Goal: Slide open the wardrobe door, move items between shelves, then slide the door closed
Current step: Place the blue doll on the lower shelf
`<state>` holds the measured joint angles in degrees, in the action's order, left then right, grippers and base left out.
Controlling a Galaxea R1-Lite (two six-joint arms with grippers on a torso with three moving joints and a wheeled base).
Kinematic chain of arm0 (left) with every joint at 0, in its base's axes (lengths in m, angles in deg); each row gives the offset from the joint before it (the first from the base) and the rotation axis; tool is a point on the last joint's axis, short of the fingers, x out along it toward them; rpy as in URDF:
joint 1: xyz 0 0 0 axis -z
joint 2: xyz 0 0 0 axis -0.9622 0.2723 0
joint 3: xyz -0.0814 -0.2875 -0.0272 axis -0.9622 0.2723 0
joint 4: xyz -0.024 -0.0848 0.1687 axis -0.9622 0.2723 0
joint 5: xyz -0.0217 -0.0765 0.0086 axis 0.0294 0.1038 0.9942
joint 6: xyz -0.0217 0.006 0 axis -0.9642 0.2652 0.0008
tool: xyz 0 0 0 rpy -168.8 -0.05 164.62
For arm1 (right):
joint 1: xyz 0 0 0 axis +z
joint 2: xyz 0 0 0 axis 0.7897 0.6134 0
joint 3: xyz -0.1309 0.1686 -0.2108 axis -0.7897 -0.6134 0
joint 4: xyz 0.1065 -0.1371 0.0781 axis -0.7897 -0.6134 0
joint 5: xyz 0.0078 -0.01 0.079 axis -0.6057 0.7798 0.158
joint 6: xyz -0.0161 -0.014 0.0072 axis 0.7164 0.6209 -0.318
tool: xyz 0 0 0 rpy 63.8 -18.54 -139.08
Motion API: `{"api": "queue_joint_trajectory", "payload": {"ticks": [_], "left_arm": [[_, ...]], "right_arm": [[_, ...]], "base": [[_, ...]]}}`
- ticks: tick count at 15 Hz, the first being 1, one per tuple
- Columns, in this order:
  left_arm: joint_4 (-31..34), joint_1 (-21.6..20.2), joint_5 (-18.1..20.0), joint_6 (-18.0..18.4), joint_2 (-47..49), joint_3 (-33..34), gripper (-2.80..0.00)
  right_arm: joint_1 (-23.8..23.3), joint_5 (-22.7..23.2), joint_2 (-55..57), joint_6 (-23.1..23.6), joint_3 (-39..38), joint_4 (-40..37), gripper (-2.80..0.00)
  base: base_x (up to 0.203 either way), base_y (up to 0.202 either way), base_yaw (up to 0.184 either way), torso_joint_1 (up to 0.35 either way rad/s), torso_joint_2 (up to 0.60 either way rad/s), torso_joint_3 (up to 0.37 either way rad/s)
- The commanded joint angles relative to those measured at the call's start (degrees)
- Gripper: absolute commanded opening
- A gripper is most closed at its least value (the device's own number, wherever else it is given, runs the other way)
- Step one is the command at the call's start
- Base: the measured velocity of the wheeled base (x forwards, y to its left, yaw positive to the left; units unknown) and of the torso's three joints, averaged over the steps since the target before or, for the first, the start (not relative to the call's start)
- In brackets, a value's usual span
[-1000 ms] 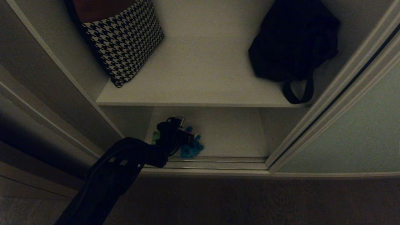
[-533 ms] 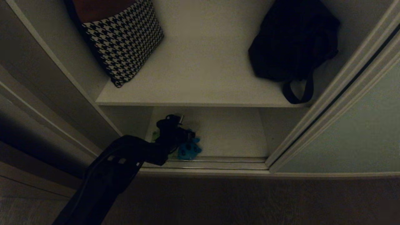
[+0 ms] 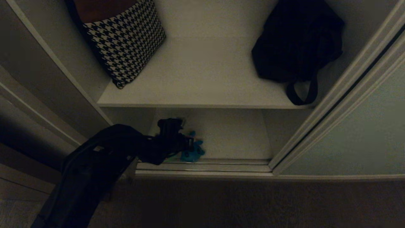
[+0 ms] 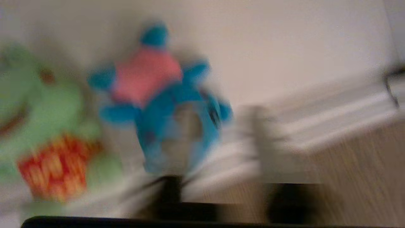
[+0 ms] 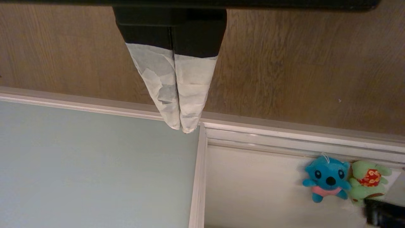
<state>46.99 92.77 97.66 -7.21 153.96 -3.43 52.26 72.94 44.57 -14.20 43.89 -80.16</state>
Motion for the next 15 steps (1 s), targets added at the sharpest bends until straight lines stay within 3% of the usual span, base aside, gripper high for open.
{"api": "queue_joint_trajectory", "payload": {"ticks": [1,7,10,12,15], "left_arm": [[-0.3,0.9,-0.7,0.0,-6.3,8.9,-2.8],[-6.5,3.2,-6.1,-0.5,-25.2,38.3,-2.8],[-9.2,3.4,-8.4,-0.6,-36.4,49.0,-2.8],[-7.4,3.4,-10.5,-0.6,-44.8,52.3,-2.8],[1.8,3.3,-12.7,-0.8,-59.2,57.3,-2.8]], "right_arm": [[0.0,0.0,0.0,0.0,0.0,0.0,-2.8],[0.0,0.0,0.0,0.0,0.0,0.0,-2.8],[0.1,0.0,0.0,0.0,0.0,0.0,-2.8],[0.0,0.0,0.0,0.0,0.0,0.0,-2.8],[0.0,0.0,0.0,0.0,0.0,0.0,-2.8]], "base": [[0.0,0.0,0.0,0.0,0.0,0.0],[0.0,0.0,0.0,0.0,0.0,0.0],[0.0,0.0,0.0,0.0,0.0,0.0],[0.0,0.0,0.0,0.0,0.0,0.0],[0.0,0.0,0.0,0.0,0.0,0.0]]}}
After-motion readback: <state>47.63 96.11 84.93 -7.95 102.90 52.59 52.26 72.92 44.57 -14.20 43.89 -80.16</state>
